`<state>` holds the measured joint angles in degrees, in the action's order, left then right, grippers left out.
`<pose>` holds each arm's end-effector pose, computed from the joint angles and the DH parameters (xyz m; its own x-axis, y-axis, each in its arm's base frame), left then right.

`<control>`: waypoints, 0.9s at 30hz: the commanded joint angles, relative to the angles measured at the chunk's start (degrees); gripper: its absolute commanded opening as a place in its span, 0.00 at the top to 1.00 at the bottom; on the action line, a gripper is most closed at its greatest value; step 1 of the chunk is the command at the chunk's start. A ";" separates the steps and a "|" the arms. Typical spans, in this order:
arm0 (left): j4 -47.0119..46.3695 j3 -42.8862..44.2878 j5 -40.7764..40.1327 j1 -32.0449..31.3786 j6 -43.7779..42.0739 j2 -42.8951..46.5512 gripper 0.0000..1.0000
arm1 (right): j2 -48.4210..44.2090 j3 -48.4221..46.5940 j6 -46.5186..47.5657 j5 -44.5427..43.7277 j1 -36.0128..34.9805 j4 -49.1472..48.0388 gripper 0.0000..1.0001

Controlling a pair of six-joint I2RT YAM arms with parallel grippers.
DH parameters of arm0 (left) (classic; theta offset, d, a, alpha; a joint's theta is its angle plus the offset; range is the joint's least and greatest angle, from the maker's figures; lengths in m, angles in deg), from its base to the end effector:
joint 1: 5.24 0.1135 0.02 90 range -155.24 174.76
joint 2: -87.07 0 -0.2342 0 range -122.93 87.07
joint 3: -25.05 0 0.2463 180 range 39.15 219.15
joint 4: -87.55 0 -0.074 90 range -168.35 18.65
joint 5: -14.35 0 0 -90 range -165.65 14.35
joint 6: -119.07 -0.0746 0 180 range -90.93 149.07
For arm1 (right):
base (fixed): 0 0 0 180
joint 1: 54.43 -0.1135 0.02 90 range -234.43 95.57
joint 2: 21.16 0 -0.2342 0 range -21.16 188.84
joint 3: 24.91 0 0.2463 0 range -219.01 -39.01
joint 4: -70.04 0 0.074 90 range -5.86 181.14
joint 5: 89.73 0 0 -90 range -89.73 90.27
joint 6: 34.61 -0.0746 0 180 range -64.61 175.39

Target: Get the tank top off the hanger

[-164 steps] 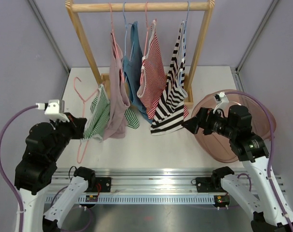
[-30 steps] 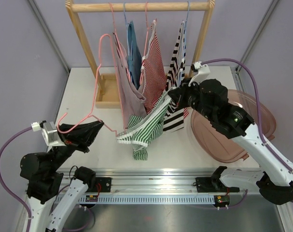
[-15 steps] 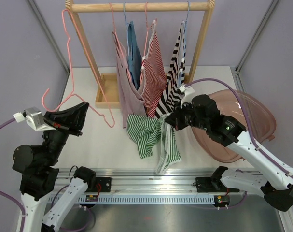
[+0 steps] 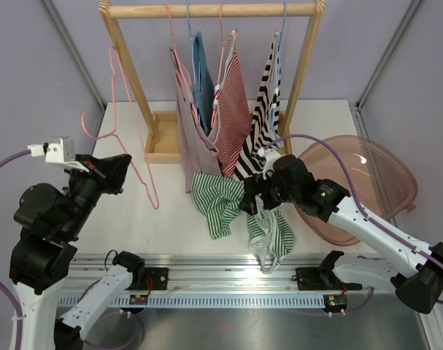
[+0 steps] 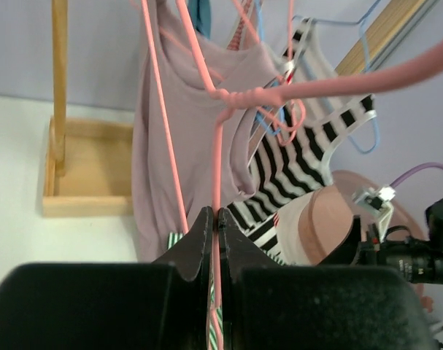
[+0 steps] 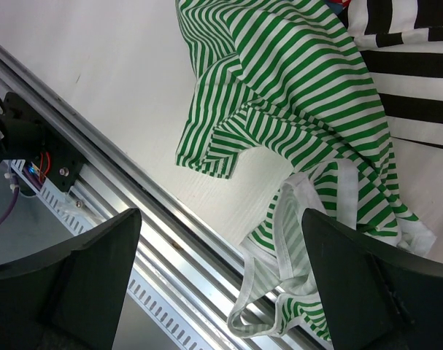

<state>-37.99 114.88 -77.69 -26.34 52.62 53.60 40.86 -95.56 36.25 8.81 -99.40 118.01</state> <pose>0.1032 -0.0370 0.4526 -0.1021 -0.3886 -0.9157 0.3117 0.8617 -0.4004 0.1817 0.1972 0.2636 -0.6795 -0.2205 -0.6998 -0.5900 0.7312 0.3425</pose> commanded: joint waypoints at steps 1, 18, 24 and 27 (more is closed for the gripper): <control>8.66 4.51 -1.73 -0.08 -1.49 -4.83 1.00 | 0.12 -2.24 0.85 -1.59 0.32 -1.70 0.01; 9.04 24.90 -2.09 3.95 -5.89 -29.19 1.00 | -4.36 -4.18 1.99 -3.70 0.32 0.58 0.01; 6.23 30.18 -0.51 6.33 -5.80 -33.93 1.00 | -4.98 -4.53 3.22 -4.93 0.32 1.73 0.01; 5.43 33.87 0.37 7.30 -6.24 -36.66 1.00 | -4.98 -4.79 3.58 -5.46 0.32 2.17 0.01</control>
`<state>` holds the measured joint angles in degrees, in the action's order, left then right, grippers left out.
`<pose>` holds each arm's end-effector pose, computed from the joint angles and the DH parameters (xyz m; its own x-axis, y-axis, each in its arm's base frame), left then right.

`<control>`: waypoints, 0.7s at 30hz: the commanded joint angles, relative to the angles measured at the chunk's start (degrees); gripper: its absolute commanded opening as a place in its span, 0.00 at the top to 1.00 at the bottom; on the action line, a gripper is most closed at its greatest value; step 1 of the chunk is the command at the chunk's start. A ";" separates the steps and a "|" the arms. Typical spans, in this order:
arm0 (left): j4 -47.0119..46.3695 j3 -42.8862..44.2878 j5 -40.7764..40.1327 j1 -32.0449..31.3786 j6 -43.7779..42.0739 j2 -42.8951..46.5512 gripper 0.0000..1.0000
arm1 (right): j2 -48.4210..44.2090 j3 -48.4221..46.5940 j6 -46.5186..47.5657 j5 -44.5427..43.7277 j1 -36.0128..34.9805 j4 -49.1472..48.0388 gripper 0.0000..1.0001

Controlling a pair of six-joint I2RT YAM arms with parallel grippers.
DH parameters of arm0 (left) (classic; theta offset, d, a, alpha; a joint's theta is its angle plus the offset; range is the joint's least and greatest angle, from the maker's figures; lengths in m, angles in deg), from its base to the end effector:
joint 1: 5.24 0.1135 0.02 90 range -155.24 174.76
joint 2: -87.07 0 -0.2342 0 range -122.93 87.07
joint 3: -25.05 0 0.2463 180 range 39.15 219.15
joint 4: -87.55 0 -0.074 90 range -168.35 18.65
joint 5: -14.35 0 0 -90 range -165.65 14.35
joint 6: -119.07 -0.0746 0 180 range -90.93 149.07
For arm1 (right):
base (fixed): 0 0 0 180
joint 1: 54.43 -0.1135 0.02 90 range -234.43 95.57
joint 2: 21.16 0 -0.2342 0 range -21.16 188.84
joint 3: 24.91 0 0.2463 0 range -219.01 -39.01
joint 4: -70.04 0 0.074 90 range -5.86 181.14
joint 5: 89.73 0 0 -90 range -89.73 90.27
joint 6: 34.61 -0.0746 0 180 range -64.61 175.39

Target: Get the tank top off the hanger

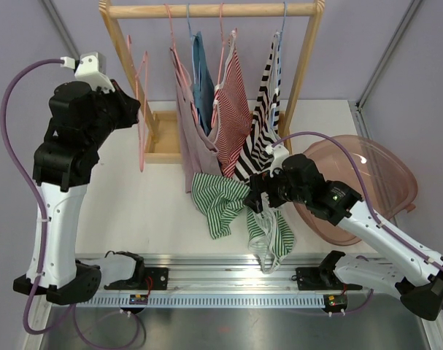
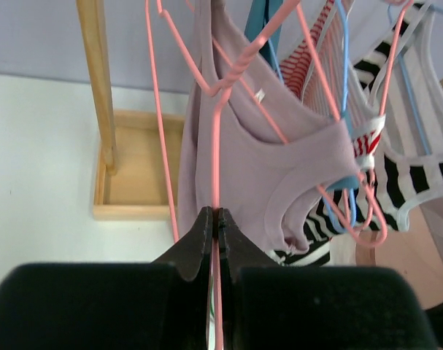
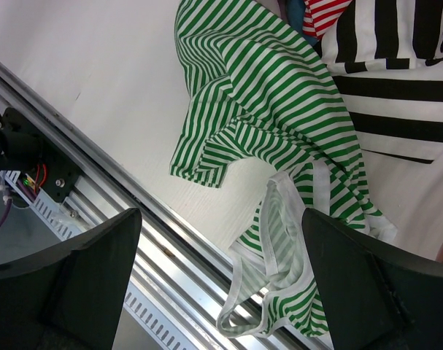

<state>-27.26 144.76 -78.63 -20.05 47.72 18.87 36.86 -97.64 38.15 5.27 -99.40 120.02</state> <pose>0.2239 -0.0552 0.4886 -0.2827 -0.2556 -0.9245 0.1225 0.9463 -0.2991 0.1760 0.1850 0.2891 -0.6137 -0.1958 -0.7648 -0.5994 0.7460 0.2900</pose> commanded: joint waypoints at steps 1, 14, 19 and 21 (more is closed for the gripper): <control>-5.30 5.13 1.31 1.18 -1.34 -2.72 1.00 | -0.98 -2.89 1.76 -2.01 0.32 0.16 0.01; -17.67 10.86 15.63 11.55 3.40 -9.75 1.00 | 0.16 -3.07 2.38 -2.36 0.32 -0.11 0.00; -20.94 12.95 16.70 11.56 4.55 -11.33 1.00 | 0.95 -3.07 2.56 -2.01 0.32 -0.11 0.00; -20.59 14.45 15.91 11.56 4.81 -13.53 1.00 | 0.96 -3.07 2.47 -1.74 0.32 -0.19 0.01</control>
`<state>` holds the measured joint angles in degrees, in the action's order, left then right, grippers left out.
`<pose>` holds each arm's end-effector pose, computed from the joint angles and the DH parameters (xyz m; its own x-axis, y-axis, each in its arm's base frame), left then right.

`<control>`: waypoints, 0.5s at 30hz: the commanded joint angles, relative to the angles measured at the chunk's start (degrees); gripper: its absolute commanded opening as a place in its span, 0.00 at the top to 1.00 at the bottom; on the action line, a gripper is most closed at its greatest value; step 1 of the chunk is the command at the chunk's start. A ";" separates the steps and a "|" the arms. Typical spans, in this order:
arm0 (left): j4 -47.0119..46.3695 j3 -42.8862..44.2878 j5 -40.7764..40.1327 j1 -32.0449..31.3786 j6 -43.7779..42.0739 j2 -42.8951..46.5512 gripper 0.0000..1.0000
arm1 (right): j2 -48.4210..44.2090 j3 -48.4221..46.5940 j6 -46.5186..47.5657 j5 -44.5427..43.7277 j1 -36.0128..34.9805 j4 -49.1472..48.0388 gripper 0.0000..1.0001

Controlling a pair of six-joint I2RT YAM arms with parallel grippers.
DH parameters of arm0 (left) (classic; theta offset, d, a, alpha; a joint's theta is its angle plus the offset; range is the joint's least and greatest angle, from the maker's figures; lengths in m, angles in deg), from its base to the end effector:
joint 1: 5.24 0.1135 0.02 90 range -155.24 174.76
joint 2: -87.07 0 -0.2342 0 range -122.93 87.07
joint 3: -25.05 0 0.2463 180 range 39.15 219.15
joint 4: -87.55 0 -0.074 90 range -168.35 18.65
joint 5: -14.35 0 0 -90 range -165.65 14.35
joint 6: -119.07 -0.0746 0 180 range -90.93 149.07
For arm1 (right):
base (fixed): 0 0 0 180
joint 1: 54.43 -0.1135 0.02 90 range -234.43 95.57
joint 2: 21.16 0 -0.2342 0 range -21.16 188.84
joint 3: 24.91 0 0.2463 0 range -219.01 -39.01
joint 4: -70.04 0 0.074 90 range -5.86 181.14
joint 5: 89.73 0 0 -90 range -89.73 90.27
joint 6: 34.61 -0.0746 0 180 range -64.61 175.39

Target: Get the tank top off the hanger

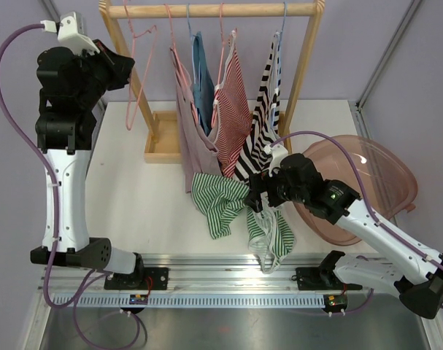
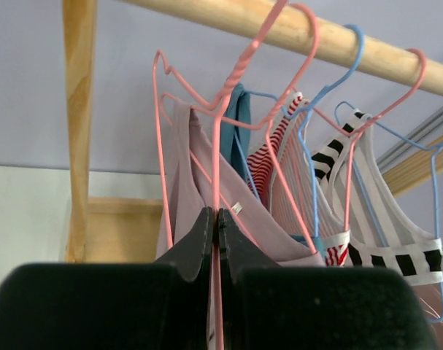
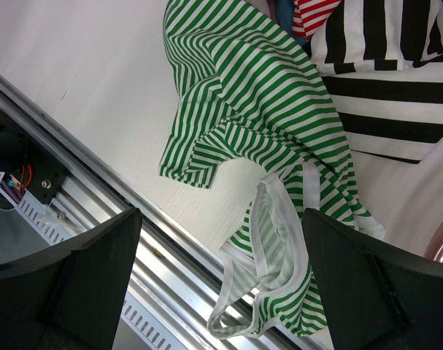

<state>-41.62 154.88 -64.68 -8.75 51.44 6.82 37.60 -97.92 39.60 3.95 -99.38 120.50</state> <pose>0.2858 -0.0318 0.5286 -0.1153 -0.3673 -0.9229 0.2229 0.8959 -0.3843 0.1785 0.1850 0.2867 -0.6041 -0.2194 -0.7661 -0.5999 0.7580 0.2560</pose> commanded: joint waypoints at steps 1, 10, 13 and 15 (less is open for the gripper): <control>-6.41 5.73 1.61 0.26 1.27 -2.36 1.00 | 0.13 -2.70 1.03 -0.34 0.30 -0.76 0.01; -8.16 10.06 -0.24 0.34 3.38 -9.22 1.00 | -0.75 -2.52 0.85 -0.61 0.30 0.11 0.01; -9.65 6.28 -1.64 0.34 3.64 -8.26 1.00 | -1.28 -2.26 0.85 -0.78 0.39 0.29 0.00; -10.89 3.91 -2.43 0.34 3.73 -7.73 1.00 | -1.28 -2.34 0.85 -0.87 0.39 0.47 0.01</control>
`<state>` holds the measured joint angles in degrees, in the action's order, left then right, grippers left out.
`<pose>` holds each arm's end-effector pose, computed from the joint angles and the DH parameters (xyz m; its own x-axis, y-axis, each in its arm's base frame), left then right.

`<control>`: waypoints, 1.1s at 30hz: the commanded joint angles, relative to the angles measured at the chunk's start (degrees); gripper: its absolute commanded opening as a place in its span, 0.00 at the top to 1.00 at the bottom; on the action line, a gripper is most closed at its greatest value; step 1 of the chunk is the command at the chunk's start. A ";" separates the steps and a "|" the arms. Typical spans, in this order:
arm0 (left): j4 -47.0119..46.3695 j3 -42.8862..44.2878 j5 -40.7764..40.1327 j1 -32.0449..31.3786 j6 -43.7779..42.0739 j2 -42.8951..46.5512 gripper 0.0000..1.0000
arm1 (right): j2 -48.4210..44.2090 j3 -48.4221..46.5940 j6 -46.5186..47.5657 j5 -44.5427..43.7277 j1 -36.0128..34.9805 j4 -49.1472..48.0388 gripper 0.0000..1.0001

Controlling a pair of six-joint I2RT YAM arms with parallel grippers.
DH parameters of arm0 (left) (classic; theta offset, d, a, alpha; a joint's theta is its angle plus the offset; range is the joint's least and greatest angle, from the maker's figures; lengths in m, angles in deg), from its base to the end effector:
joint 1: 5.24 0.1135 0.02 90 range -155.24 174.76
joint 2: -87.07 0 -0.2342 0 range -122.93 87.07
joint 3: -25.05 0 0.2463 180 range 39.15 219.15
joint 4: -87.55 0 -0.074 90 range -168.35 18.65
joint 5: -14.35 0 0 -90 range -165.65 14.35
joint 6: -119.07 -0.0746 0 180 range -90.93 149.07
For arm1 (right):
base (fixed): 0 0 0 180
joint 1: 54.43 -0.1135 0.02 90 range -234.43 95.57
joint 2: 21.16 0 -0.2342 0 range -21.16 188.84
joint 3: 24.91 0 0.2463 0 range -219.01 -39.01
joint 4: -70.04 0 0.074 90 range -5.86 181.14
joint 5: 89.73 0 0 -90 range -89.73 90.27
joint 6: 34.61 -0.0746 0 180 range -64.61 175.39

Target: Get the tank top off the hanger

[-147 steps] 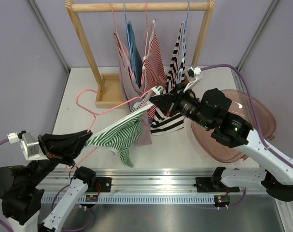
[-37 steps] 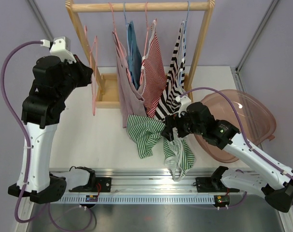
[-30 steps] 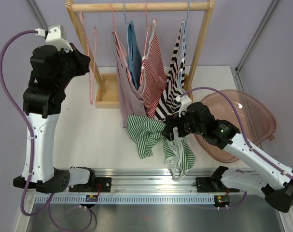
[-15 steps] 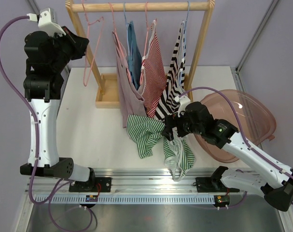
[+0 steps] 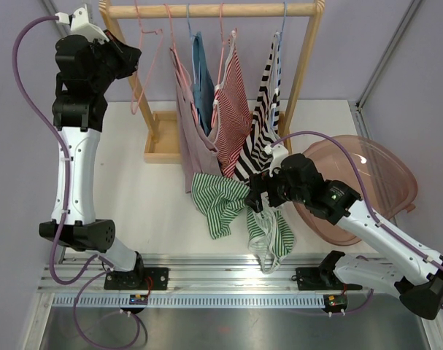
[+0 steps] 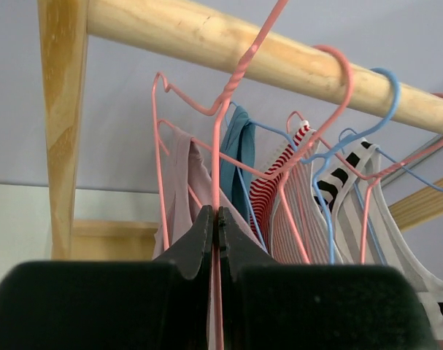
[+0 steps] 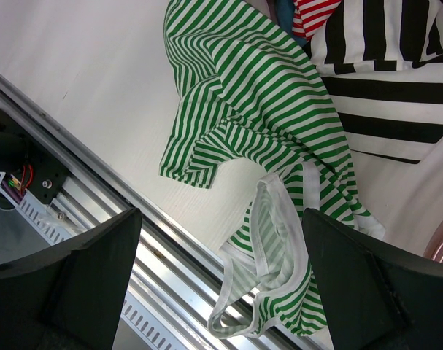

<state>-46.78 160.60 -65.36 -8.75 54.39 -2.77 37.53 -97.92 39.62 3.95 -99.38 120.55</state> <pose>0.3373 -0.0340 0.5241 -0.1014 -0.4154 -0.9040 0.2159 0.8778 -0.4276 0.1783 0.1848 0.2869 -0.6037 -0.2195 -0.7664 -0.6002 0.7578 0.2558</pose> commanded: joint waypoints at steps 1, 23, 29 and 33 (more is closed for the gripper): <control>-5.82 -2.18 -2.45 0.34 0.78 1.95 1.00 | -1.13 -2.43 0.92 -0.87 0.30 0.34 0.01; -3.10 -15.17 -5.63 0.43 0.96 17.06 0.01 | 1.51 -4.28 -2.16 -7.81 0.30 0.86 0.01; 0.24 -22.30 -4.13 0.43 1.31 27.34 0.01 | 3.08 -3.14 -2.42 -9.22 0.30 -0.63 0.00; 3.31 -32.47 -5.44 0.43 -0.09 36.12 0.01 | 8.61 -2.52 -3.30 -11.50 0.30 -1.16 0.01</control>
<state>-45.75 133.72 -70.30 -8.59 55.61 28.29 42.63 -100.17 37.43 -4.24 -99.38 121.42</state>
